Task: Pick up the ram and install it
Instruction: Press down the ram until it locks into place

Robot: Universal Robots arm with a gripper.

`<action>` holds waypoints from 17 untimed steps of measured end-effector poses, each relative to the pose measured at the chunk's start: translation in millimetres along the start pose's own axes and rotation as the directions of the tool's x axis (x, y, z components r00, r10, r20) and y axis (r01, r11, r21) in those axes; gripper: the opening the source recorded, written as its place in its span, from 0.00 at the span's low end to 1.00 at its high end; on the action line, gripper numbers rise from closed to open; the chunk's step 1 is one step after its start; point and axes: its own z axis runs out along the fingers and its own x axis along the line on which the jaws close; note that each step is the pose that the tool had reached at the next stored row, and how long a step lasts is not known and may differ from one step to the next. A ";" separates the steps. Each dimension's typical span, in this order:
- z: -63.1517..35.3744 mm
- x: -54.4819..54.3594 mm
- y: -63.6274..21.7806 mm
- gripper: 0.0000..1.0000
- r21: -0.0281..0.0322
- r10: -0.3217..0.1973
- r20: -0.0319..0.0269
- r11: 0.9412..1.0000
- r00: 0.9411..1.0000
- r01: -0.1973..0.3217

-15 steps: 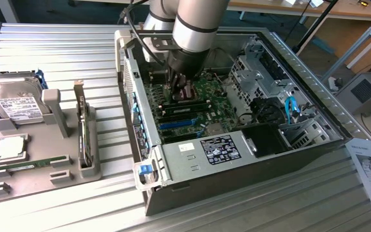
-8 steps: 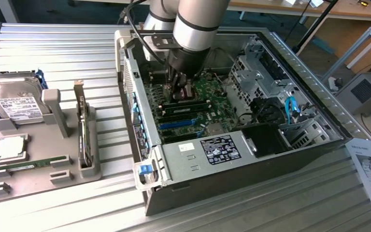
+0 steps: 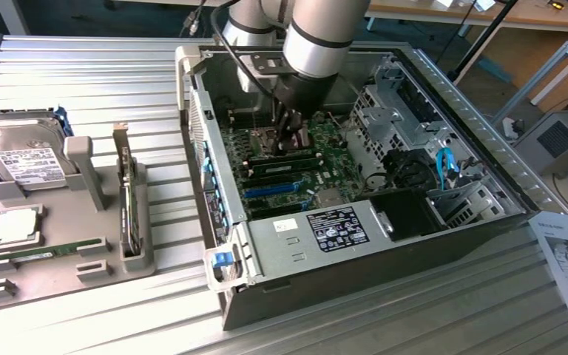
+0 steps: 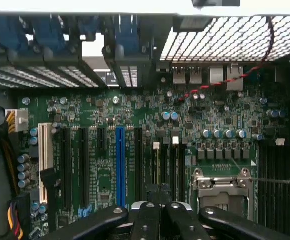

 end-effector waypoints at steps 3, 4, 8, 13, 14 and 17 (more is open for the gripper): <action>-0.1 -0.1 -7.5 0.11 0.000 0.000 0.000 1.000 1.000 0.000; -0.1 -0.1 -9.7 0.11 0.000 0.000 0.000 1.000 1.000 0.000; -0.3 -0.2 -23.3 0.11 0.000 0.000 0.000 1.000 1.000 0.000; -0.4 -0.3 -36.1 0.11 0.000 0.000 0.000 1.000 1.000 0.000; -0.5 -0.3 -39.3 0.11 0.000 0.000 0.000 1.000 1.000 0.000; -0.5 -0.4 -41.9 0.11 0.000 0.000 0.000 1.000 1.000 0.000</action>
